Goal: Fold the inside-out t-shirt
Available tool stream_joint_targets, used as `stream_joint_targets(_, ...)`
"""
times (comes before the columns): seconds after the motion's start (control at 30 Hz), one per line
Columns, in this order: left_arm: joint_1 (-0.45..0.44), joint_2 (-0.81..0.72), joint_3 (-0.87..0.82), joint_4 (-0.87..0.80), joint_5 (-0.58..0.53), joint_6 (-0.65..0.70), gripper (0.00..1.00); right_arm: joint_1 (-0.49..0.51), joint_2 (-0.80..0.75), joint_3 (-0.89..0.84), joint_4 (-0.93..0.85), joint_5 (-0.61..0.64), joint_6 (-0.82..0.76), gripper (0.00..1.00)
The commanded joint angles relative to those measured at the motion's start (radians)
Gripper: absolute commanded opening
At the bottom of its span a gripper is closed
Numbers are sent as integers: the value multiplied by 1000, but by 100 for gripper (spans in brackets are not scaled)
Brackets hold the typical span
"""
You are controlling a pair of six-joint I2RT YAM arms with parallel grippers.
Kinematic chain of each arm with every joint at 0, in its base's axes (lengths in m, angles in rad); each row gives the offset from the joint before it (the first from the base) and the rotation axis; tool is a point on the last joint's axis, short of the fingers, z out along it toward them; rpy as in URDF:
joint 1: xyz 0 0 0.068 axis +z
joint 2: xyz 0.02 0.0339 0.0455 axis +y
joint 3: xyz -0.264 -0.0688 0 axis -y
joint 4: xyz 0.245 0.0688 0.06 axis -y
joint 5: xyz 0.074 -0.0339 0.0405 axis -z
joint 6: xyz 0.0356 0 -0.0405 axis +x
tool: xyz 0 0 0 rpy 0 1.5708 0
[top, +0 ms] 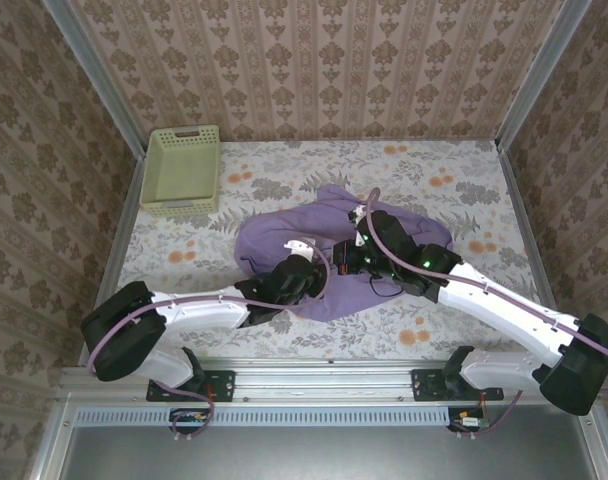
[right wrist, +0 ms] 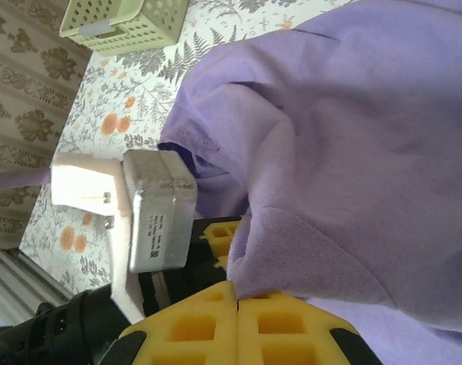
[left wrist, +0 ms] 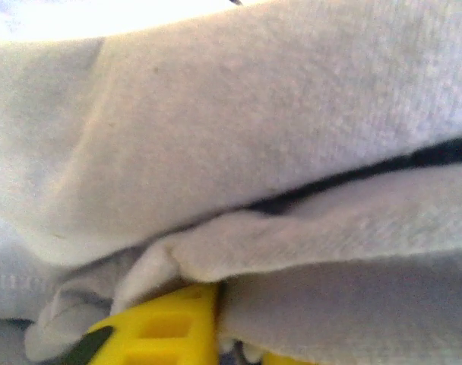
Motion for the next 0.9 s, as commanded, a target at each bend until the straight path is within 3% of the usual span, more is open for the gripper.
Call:
stream_joint_targets(0.0,1,-31,-27,29,4,13,10,-67,-8,-17,-47,46,30,0)
stream_joint_targets(0.17,-10,-68,-66,45,46,54,0,-137,67,17,-40,33,-21,0)
stream_joint_targets(0.37,-8,-72,-111,154,154,71,0,-178,187,76,-20,34,-84,0)
stream_joint_targets(0.43,4,-69,-120,188,186,65,0,-177,194,84,-19,30,-123,7)
stream_joint_targets(0.63,61,-53,-130,247,255,31,0,-125,51,-68,63,10,-241,46)
stream_joint_targets(0.87,104,-24,-128,292,317,13,0,-105,-60,-372,365,-126,-298,50)
